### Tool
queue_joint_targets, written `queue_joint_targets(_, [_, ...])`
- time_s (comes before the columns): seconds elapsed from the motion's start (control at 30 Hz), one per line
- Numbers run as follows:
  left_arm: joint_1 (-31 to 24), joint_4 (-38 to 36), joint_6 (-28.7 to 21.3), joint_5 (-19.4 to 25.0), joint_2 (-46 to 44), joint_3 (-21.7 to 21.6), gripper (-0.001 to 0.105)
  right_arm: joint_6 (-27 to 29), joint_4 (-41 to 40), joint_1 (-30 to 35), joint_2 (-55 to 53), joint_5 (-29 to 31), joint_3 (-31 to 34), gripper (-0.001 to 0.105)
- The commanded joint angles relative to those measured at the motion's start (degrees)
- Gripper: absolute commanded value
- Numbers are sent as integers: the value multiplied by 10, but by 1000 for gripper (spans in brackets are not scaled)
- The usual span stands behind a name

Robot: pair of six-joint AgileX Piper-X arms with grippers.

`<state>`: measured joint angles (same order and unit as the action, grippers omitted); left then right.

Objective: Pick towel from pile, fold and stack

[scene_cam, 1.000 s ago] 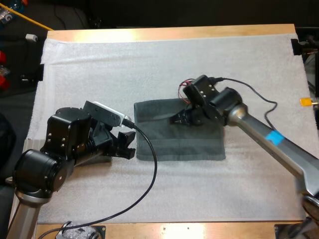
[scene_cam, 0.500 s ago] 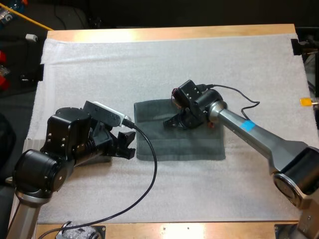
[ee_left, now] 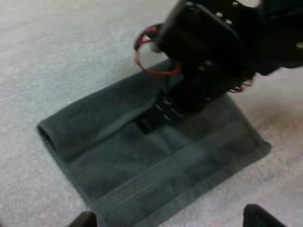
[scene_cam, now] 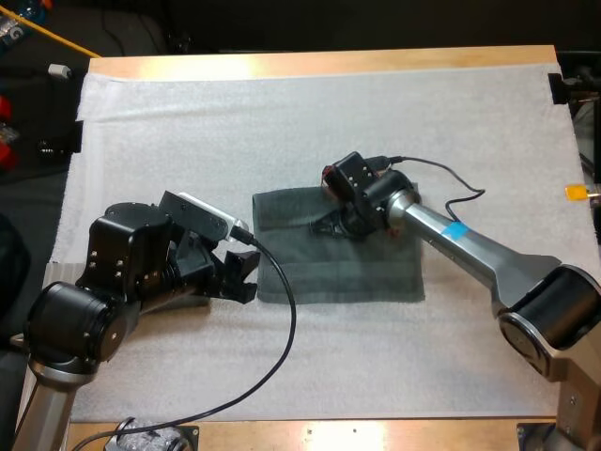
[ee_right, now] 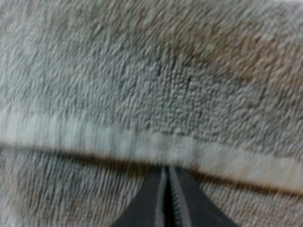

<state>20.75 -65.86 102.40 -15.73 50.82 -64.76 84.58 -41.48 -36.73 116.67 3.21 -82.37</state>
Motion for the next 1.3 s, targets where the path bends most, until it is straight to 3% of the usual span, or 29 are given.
queue_joint_targets(0.0, [-1, -2, 6, -6, -2, -4, 60, 1, 5, 9, 4, 9, -11, 0])
queue_joint_targets(0.23, [-1, -5, 6, -8, -2, -4, 60, -8, 46, 25, 23, 29, -35, 0])
queue_joint_targets(0.4, [-1, -16, 6, -8, -2, -4, 60, -31, 148, 25, 25, 98, -53, 0])
queue_joint_targets(0.57, [-1, -26, 6, -8, -2, -4, 60, -35, 220, 25, 25, 124, -99, 0])
queue_joint_targets(0.8, [-1, -29, 6, -8, -2, -4, 60, -35, 189, 24, 5, 124, -167, 0])
queue_joint_targets(1.13, [-1, -29, 6, -8, -2, -4, 60, -33, 76, 24, -79, 121, -169, 0])
queue_joint_targets(1.27, [-1, -29, 6, -8, -2, -4, 60, -10, 23, 24, -101, 83, -169, 0])
